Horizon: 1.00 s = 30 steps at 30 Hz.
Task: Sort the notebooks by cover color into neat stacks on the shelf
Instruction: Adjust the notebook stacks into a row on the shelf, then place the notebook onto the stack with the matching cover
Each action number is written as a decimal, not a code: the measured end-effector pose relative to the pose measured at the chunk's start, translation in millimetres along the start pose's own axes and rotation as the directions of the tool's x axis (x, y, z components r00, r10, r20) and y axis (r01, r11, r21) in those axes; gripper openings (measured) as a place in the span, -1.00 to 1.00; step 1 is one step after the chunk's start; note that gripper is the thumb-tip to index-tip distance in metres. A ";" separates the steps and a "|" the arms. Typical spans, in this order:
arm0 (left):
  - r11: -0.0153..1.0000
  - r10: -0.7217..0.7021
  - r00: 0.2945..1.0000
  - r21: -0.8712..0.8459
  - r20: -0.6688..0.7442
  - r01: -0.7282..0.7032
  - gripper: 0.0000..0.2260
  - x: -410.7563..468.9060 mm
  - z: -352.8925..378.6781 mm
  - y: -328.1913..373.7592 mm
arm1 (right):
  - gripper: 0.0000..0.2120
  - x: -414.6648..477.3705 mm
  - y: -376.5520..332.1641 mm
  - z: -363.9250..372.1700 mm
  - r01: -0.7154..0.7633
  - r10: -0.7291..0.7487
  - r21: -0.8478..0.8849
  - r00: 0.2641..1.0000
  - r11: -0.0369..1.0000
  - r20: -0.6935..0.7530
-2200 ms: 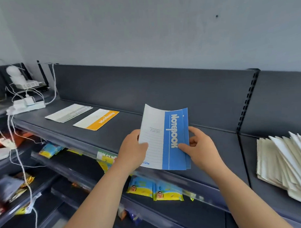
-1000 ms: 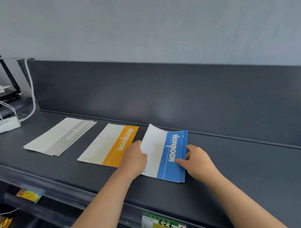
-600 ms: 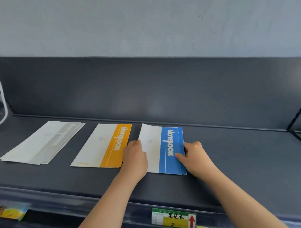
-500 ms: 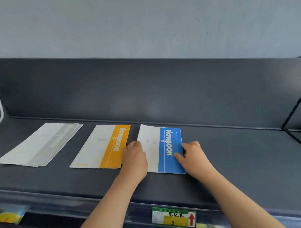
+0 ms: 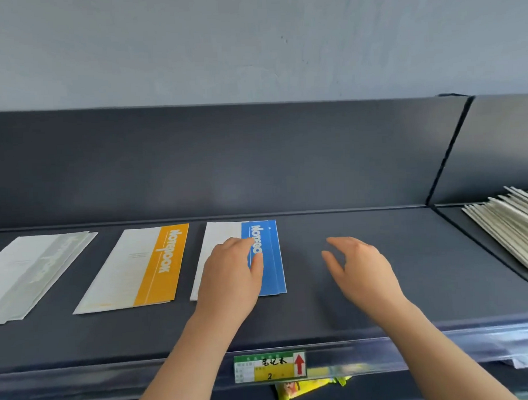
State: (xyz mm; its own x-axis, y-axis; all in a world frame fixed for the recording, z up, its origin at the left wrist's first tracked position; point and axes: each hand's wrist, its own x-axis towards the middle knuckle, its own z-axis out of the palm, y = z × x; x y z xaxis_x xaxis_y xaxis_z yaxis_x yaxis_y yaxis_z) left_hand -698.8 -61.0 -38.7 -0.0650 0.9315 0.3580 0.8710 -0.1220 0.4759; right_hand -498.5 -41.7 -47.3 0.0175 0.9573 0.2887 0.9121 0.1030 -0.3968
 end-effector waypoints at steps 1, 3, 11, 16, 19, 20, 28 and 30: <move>1.000 0.019 1.000 -0.005 0.010 -0.019 -0.65 -0.5 3.3 11.1 | -0.63 -3.6 8.5 -6.7 -0.004 0.004 -0.009 1.000 1.000 -0.023; 0.999 0.039 0.999 0.014 -0.001 -0.039 -0.65 -1.1 10.0 28.5 | -0.62 -8.9 20.5 -18.2 -0.012 0.013 0.017 0.999 1.000 -0.033; 0.982 0.141 0.989 -0.131 0.035 -0.136 -0.69 -34.5 111.7 237.6 | -0.63 -45.1 218.2 -138.3 -0.073 0.069 -0.033 0.992 0.997 -0.104; 0.976 0.155 0.988 -0.156 0.013 -0.151 -0.70 -32.2 116.0 237.5 | -0.62 -44.6 218.9 -143.0 -0.044 0.042 -0.019 0.994 0.999 -0.100; 0.972 0.168 0.986 -0.164 -0.004 -0.167 -0.70 -29.1 116.2 241.2 | -0.64 -42.5 220.7 -149.0 -0.037 0.036 -0.005 0.992 0.999 -0.122; 0.971 0.172 0.985 -0.167 -0.003 -0.170 -0.70 -28.1 116.3 243.1 | -0.65 -42.4 221.9 -151.2 -0.036 0.036 -0.002 0.991 0.999 -0.131; 0.961 0.207 0.978 -0.194 0.026 -0.198 -0.71 -27.8 159.6 325.9 | -0.65 -39.3 313.6 -192.4 -0.072 0.073 0.008 0.985 0.997 -0.155; 0.956 0.227 0.973 -0.200 0.034 -0.216 -0.71 -22.1 167.9 339.1 | -0.66 -35.2 328.9 -198.7 -0.095 0.095 0.005 0.982 0.995 -0.165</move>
State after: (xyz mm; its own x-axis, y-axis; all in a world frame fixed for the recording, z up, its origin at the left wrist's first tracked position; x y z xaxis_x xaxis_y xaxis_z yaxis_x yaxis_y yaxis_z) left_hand -320.3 -65.5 -20.1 0.1511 0.8905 0.4292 0.7491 -0.3864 0.5380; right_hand -117.8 -95.2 -14.8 0.1713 0.9050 0.3894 0.9042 0.0126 -0.4268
